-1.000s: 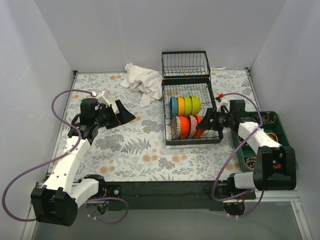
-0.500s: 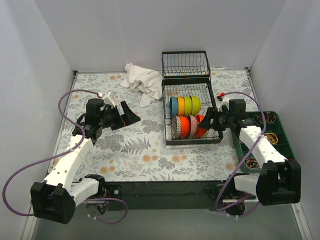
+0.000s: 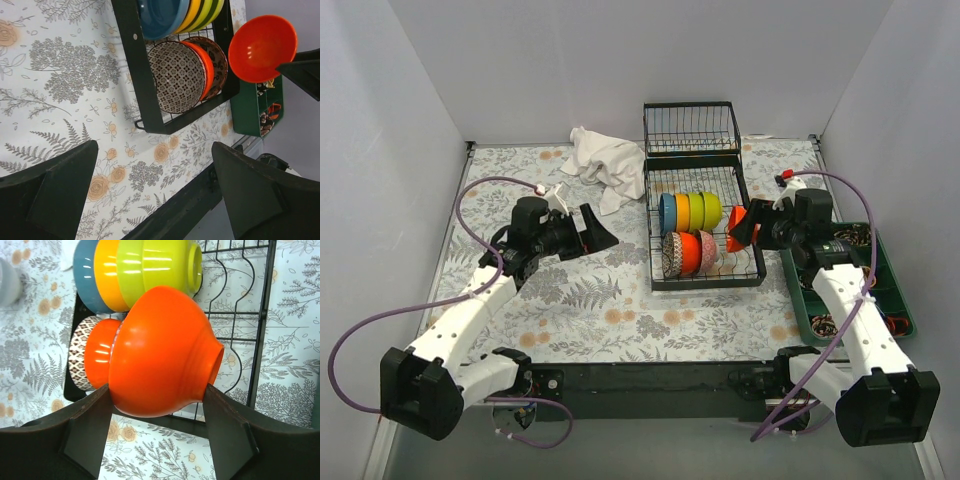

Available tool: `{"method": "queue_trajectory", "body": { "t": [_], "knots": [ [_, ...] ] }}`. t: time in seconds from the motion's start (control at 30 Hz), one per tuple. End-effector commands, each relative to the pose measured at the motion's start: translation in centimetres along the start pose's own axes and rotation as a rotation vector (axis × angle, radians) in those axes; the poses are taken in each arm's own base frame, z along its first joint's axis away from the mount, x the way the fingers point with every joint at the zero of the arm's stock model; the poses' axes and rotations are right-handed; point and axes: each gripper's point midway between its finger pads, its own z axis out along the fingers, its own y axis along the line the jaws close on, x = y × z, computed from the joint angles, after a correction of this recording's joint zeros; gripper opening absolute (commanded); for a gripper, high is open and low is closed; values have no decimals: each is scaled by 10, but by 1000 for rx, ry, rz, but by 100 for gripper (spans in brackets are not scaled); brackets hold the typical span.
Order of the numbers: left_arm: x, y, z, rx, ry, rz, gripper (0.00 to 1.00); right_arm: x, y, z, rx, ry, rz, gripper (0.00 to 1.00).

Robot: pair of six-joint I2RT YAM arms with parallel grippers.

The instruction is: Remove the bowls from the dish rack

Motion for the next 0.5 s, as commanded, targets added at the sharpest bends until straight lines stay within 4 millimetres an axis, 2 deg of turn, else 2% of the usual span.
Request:
{"method": "queue_trajectory", "body": {
  "t": [0.0,0.3,0.43,0.47],
  "knots": [
    [-14,-29,5,64,-54,30,98,-35,36,-23,-122,-93,-34,19],
    [-11,-79,28,166,-57,56,98,-44,101,-54,-455,-99,-19,23],
    [-6,-102,40,196,-56,57,98,-44,120,-63,-568,-115,-6,24],
    [-11,-110,41,209,-74,51,98,-43,124,-64,-585,-115,-2,24]
  ]
}}
